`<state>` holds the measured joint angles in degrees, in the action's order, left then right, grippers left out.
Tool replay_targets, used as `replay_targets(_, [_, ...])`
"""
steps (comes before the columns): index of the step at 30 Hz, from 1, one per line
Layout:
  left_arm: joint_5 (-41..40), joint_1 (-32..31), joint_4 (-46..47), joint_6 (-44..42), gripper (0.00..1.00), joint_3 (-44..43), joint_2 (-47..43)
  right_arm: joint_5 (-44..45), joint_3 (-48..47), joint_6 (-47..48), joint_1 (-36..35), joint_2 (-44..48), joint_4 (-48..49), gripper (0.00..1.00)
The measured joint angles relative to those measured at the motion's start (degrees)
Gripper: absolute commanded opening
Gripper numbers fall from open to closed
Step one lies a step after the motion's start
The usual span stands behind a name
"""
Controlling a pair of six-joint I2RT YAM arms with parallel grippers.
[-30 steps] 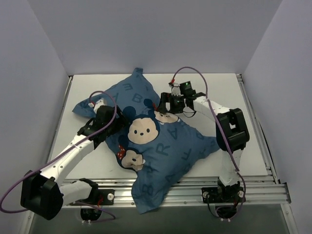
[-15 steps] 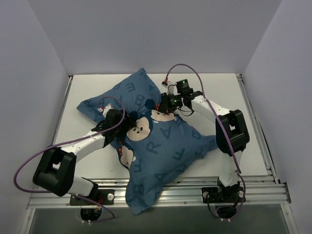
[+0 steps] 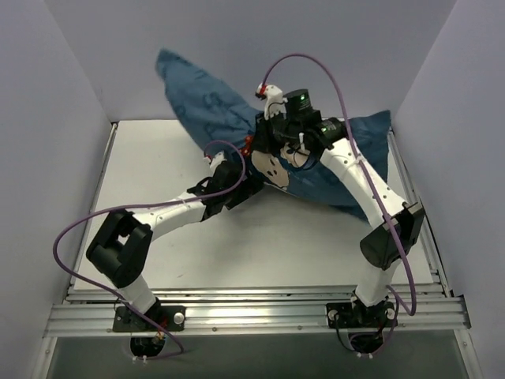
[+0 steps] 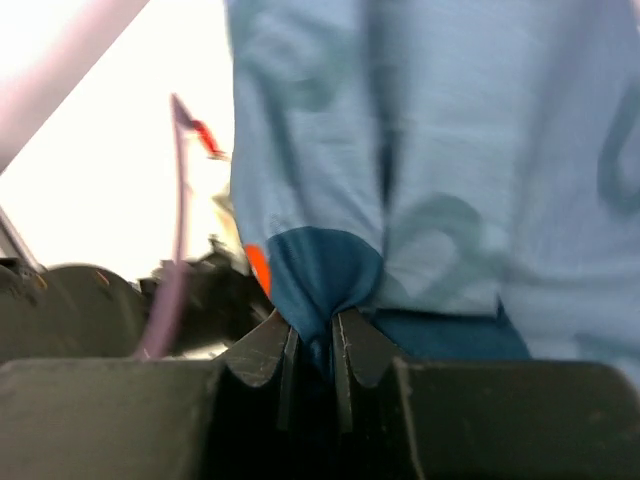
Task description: Remove the pillowcase from the pillow
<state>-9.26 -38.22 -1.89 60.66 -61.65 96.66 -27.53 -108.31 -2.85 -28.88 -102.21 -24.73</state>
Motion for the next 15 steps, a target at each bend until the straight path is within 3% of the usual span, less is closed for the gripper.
replay_targets(4, [-0.3,-1.3,0.7,1.9,1.0,2.8,-1.6,2.4,5.9,1.0,-6.0,0.1,3.7,0.0])
replay_targets(7, [-1.2,-1.0,0.1,3.0,0.98,12.1,-6.5,2.6,15.6,0.1,-8.0,0.2,9.4,0.0])
replay_targets(12, [-1.3,-1.6,-6.2,4.3,0.96,24.4,-22.8,0.8,28.5,-3.7,-10.0,0.0,13.4,0.0])
replay_targets(14, [-1.7,-2.5,-10.0,4.5,0.96,26.3,-33.2,1.0,30.7,-4.7,-10.7,0.0,14.4,0.16])
replay_targets(15, [-1.9,-3.0,-11.5,4.4,0.96,26.5,-37.7,1.2,31.4,-5.3,-10.8,0.0,14.6,0.36])
